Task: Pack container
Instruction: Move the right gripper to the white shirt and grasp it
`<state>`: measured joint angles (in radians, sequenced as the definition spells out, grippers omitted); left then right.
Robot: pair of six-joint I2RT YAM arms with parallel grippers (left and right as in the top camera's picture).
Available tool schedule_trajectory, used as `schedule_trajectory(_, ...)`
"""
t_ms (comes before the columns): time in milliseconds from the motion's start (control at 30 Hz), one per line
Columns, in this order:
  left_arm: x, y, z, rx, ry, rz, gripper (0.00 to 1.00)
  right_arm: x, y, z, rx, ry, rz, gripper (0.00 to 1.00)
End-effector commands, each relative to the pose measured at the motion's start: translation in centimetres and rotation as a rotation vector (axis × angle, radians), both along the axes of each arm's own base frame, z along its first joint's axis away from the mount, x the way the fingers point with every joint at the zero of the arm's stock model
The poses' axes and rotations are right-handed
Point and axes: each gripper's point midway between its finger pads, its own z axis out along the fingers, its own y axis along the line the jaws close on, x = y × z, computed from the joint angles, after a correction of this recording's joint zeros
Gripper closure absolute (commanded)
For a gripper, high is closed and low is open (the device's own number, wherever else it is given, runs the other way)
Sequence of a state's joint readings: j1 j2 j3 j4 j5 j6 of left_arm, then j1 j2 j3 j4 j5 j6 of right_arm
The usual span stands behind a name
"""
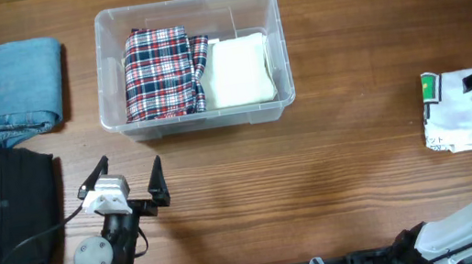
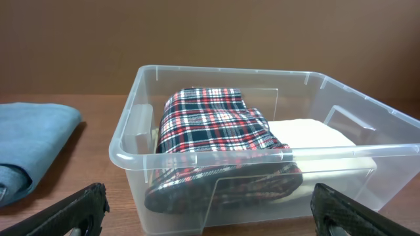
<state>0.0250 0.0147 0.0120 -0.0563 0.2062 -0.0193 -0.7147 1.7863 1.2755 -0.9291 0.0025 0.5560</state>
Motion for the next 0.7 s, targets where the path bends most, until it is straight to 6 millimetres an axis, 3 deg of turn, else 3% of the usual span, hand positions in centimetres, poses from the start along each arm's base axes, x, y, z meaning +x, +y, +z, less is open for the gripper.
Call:
schedule_trajectory(0, 0.0, 0.0, -0.2, 0.012, 0.000, 0.000, 0.00, -2.1, -1.8, -0.3, -0.036, 0.054, -0.016, 0.00)
schedule_trajectory(100, 0.0, 0.0, -0.2, 0.012, 0.000, 0.000, 0.00, -2.5, -3.2, -0.3, -0.038, 0.016, -0.001, 0.00)
schedule_trajectory(133, 0.0, 0.0, -0.2, 0.012, 0.000, 0.000, 0.00, -0.2, -3.2, 0.0, -0.027, -0.098, 0.129, 0.00)
schedule_trajectory(233, 0.0, 0.0, -0.2, 0.012, 0.000, 0.000, 0.00, 3.5, -3.7, 1.2, -0.086, -0.259, 0.344, 0.00)
schedule_trajectory(300, 0.0, 0.0, -0.2, 0.012, 0.000, 0.000, 0.00, 4.9, -4.7, 1.8, -0.182, -0.285, 0.478, 0.00)
schedule_trajectory(433, 0.0, 0.0, -0.2, 0.012, 0.000, 0.000, 0.00, 5.8, -5.3, 2.1, -0.244, -0.297, 0.574, 0.00)
schedule_trajectory(667, 0.0, 0.0, -0.2, 0.012, 0.000, -0.001, 0.00, 4.7, -3.9, -3.0, -0.104, -0.229, 0.627, 0.00)
